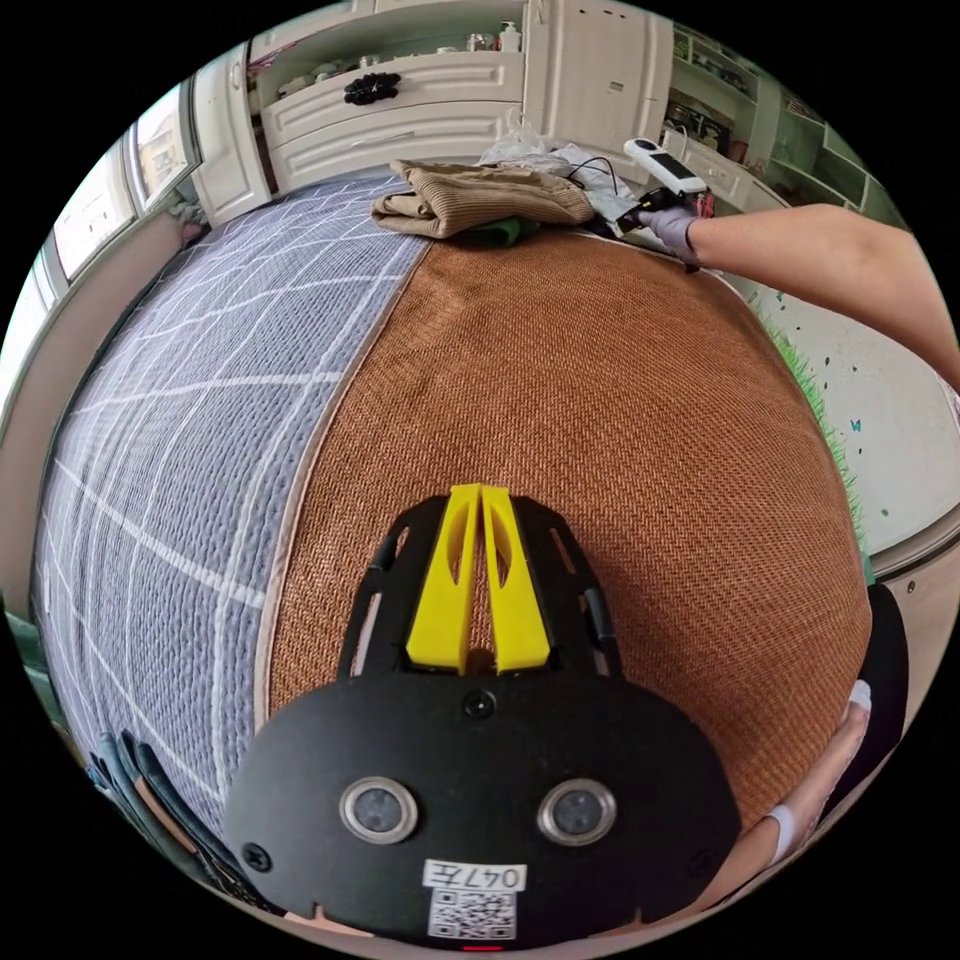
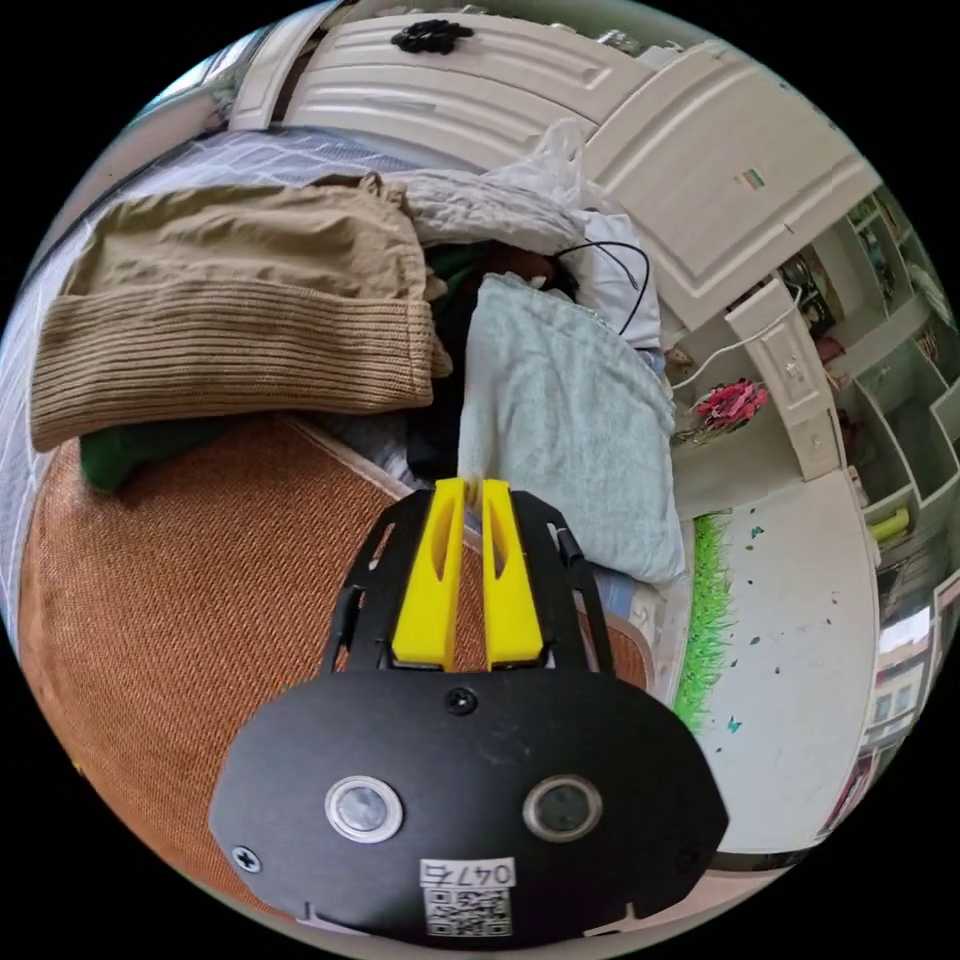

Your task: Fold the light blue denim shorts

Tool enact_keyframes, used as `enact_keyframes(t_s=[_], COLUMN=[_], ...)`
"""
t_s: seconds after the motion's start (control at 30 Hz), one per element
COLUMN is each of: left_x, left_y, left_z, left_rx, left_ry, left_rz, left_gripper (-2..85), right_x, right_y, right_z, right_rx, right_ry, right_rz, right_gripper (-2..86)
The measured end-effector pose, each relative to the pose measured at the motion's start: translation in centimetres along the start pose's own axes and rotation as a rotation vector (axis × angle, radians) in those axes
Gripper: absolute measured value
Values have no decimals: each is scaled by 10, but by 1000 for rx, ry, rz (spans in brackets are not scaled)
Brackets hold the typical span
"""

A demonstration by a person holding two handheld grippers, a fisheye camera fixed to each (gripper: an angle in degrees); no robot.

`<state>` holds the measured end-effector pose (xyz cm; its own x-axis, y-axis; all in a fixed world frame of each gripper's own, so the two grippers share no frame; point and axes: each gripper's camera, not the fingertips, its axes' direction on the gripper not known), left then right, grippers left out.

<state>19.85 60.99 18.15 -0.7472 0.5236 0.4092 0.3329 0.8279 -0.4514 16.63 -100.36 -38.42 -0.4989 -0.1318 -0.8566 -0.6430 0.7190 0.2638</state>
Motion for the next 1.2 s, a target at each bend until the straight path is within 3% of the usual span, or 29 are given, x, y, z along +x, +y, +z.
enact_keyframes(t_s=[0.23,0.33,0.53,0.67,0.97,1.1,1.2], left_x=[5,-4,-70,-105,-35,8,34], left_y=[15,21,48,84,99,107,111], left_z=[5,9,-10,-33,3,36,40], left_rx=[-8,-23,-35,33,-83,-258,-287], left_ry=[29,77,205,234,430,369,345], left_rz=[-15,-49,-326,-449,-295,-222,-139], left_gripper=[-10,-10,-9,-4,96,104,77], right_x=[64,76,41,6,85,102,98], right_y=[67,131,300,411,521,541,549], right_z=[-64,-114,-209,-227,-236,-230,-237], right_rx=[21,41,4,-197,-125,-97,-30], right_ry=[-133,-334,-657,-868,-1015,-1052,-997], right_rz=[-55,-129,-309,-451,-40,28,13], right_gripper=[-2,-2,4,33,57,55,53])
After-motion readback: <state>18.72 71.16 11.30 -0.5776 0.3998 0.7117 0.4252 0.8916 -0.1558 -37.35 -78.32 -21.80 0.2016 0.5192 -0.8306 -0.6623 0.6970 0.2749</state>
